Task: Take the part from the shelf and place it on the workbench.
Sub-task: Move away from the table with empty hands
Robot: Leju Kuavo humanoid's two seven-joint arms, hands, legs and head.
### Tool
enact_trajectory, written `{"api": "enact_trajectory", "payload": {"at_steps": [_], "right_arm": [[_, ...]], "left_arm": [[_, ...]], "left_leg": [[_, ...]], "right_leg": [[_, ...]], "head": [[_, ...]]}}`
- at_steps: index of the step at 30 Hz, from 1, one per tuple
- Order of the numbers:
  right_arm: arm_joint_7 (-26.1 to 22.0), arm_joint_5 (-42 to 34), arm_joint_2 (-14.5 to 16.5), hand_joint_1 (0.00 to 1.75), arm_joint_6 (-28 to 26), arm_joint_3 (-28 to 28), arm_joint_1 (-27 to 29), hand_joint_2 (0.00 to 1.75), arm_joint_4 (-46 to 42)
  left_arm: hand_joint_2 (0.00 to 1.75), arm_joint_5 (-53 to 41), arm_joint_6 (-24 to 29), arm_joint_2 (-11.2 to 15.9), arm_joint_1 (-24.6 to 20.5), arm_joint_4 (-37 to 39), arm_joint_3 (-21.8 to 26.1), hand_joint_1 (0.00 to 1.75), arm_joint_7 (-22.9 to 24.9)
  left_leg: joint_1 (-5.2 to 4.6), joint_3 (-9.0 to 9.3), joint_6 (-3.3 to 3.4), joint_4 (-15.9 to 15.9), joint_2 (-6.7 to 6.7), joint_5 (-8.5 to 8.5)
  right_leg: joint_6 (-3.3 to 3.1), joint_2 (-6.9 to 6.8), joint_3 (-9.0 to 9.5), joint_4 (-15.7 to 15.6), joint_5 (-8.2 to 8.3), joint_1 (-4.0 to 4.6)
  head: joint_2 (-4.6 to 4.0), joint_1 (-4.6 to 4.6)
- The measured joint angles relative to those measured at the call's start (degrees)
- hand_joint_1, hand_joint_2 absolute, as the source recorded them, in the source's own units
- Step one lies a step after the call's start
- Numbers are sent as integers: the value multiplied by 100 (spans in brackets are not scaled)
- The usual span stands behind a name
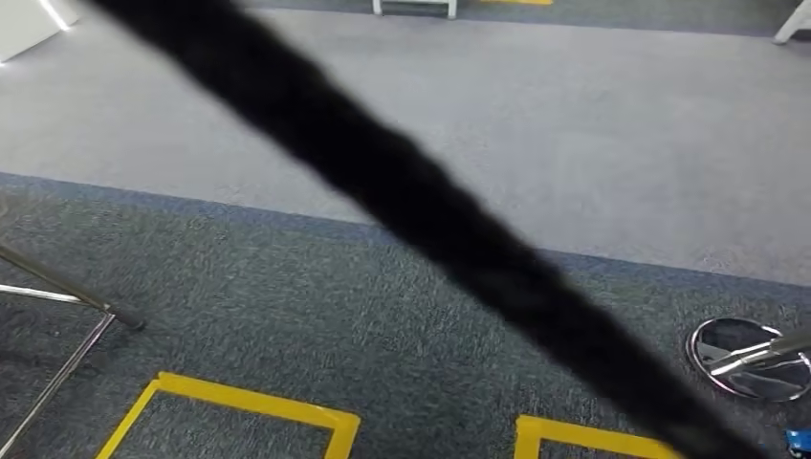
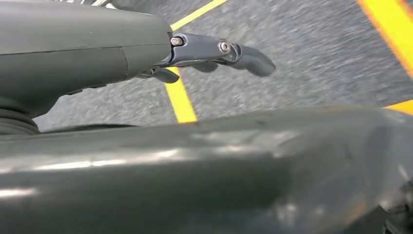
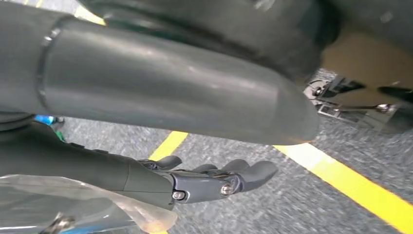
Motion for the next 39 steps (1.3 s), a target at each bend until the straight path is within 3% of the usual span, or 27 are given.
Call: {"api": "enact_trajectory", "payload": {"at_steps": [2, 3, 4, 5, 7, 8, 10, 11, 12, 13, 15, 17, 19, 20, 22, 24, 25, 26, 28, 30, 32, 34, 35, 36, 37, 39], "right_arm": [[4, -3, -3, 0, 19, -1, -13, 0, 0], [4, -4, -3, 0, 27, -1, -19, 0, 0], [5, -5, -3, 0, 34, -1, -17, 0, 0], [7, -6, -4, 0, 39, -1, -11, 0, 0], [11, -7, -5, 0, 44, -1, 2, 0, 0], [12, -8, -6, 0, 47, -1, -1, 0, 0], [20, -9, -6, 0, 60, -2, -20, 0, 0], [29, -9, -6, 0, 67, -2, -23, 0, 0], [40, -10, -6, 0, 75, -3, -16, 0, 0], [50, -10, -6, 0, 80, -3, -2, 0, 0], [66, -13, -9, 0, 87, -3, 12, 0, 0], [72, -14, -12, 0, 90, -3, -6, 0, 0], [72, -16, -13, 0, 89, -3, -11, 0, 0], [72, -19, -15, 0, 89, -3, -3, 0, 0], [74, -23, -22, 0, 88, -3, 11, 0, 0], [75, -24, -26, 0, 88, -3, -3, 0, 0], [75, -23, -27, 0, 88, -3, -11, 0, 0], [74, -23, -27, 0, 89, -3, -16, 0, 0], [75, -23, -32, 0, 91, -3, -8, 0, 0], [78, -24, -37, 0, 99, -4, -4, 0, 0], [80, -25, -38, 0, 119, -5, -16, 0, 0], [80, -27, -39, 0, 135, -6, -22, 0, 0], [80, -27, -40, 0, 139, -7, -16, 0, 0], [80, -27, -41, 0, 142, -8, -7, 0, 0], [80, -27, -40, 0, 143, -9, -1, 0, 0], [80, -27, -41, 0, 143, -13, -1, 0, 0]], "left_arm": [[0, -2, -11, 3, 7, 1, 0, 0, 1], [0, -2, -19, 4, 17, 1, 0, 0, 1], [0, -2, -26, 5, 27, 2, 0, 0, 2], [0, -2, -29, 6, 32, 2, 0, 0, 2], [0, -1, -33, 5, 31, 2, 0, 0, 2], [0, 1, -34, 7, 29, 3, 0, 0, 2], [0, 2, -37, 9, 23, 4, 0, 0, 2], [0, 3, -36, 9, 18, 4, 0, 0, 1], [0, 2, -28, 8, 13, 4, 1, 0, -4], [0, 0, -16, 6, 7, 4, 1, 0, -12], [0, -5, 17, 0, 8, 4, 1, 0, -40], [0, -10, 34, -2, 28, 4, 2, 0, -59], [0, -13, 38, 1, 46, 4, 2, 0, -66], [0, -13, 38, -1, 45, 4, 2, 0, -68], [0, -13, 38, -5, 36, 4, 2, 0, -69], [0, -15, 42, -4, 30, 4, 2, 0, -72], [0, -16, 46, -3, 25, 4, 2, 0, -73], [0, -18, 50, -2, 19, 4, 2, 0, -74], [0, -20, 55, -7, 2, 4, 2, 0, -76], [0, -29, 61, -12, -7, 4, 2, 0, -81], [0, -44, 74, -13, -1, 4, 1, 0, -86], [0, -50, 89, -8, 19, 4, 2, 0, -89], [0, -51, 95, -6, 28, 4, 2, 0, -90], [0, -52, 99, -4, 32, 4, 2, 0, -90], [0, -52, 103, -4, 32, 4, 2, 0, -92], [0, -52, 111, -3, 28, 4, 2, 0, -96]], "left_leg": [[6, -305, 3, 746, -293, -392], [0, -464, 14, 1092, -345, -510], [-8, -563, 30, 1286, -369, -523], [-15, -573, 54, 1265, -388, -418], [-31, -338, 118, 650, -501, 21], [-32, -191, 153, 276, -656, 199], [-37, -12, 183, -196, -897, 329], [-45, 6, 190, -257, -935, 308], [-53, 18, 200, -296, -881, 312], [-53, 30, 224, -329, -810, 337], [-42, 53, 283, -413, -648, 388], [-50, 52, 316, -439, -456, 401], [-57, 47, 319, -435, -258, 392], [-55, 46, 310, -432, -168, 384], [-44, 61, 271, -416, -16, 356], [-55, 86, 197, -380, 96, 306], [-64, 102, 157, -362, 138, 286], [-69, 115, 120, -354, 176, 276], [-45, 154, 51, -351, 242, 257], [-10, 104, -6, -150, 60, 74], [3, -163, -21, 495, -248, -301], [-3, -483, 2, 1174, -362, -541], [-10, -551, 26, 1278, -377, -502], [-21, -526, 59, 1161, -396, -353], [-35, -414, 98, 852, -441, -127], [-57, -131, 172, 114, -674, 250]], "right_leg": [[-44, 140, -17, -1, 21, 12], [-56, 226, -22, 1, 28, 25], [-62, 316, -22, 2, 33, 39], [-65, 409, -17, 4, 35, 51], [-65, 582, -1, 9, 38, 62], [-56, 659, -3, 21, 39, 72], [-15, 805, -51, 41, 54, 61], [20, 871, -84, 44, 69, 47], [62, 939, -130, 34, 88, 27], [90, 912, -164, 47, 84, 17], [136, 613, -330, 293, -104, 30], [183, 269, -652, 953, -502, 29], [241, 179, -909, 1527, -729, 0], [265, 152, -888, 1535, -680, -16], [299, 31, -516, 944, -361, -47], [268, -192, -100, 262, -141, -45], [229, -256, 3, 98, -108, -35], [178, -261, 20, 62, -115, -18], [89, -145, 3, 52, -95, -7], [10, -30, 15, 28, -64, -14], [-48, 105, 19, 22, -30, -7], [-72, 278, 5, 25, -14, 22], [-76, 369, 6, 26, -11, 37], [-77, 463, 11, 27, -10, 49], [-77, 551, 18, 27, -8, 56], [-64, 711, 16, 33, 0, 61]], "head": [[0, -13], [0, -15], [0, -15], [0, -13], [0, -13], [0, -10], [0, -8], [0, -9], [0, -9], [0, -8], [0, 19], [0, 45], [0, 50], [0, 51], [0, 65], [0, 80], [0, 78], [0, 73], [0, 64], [0, 50], [0, 27], [0, 22], [0, 23], [0, 25], [0, 25], [0, 28]]}}
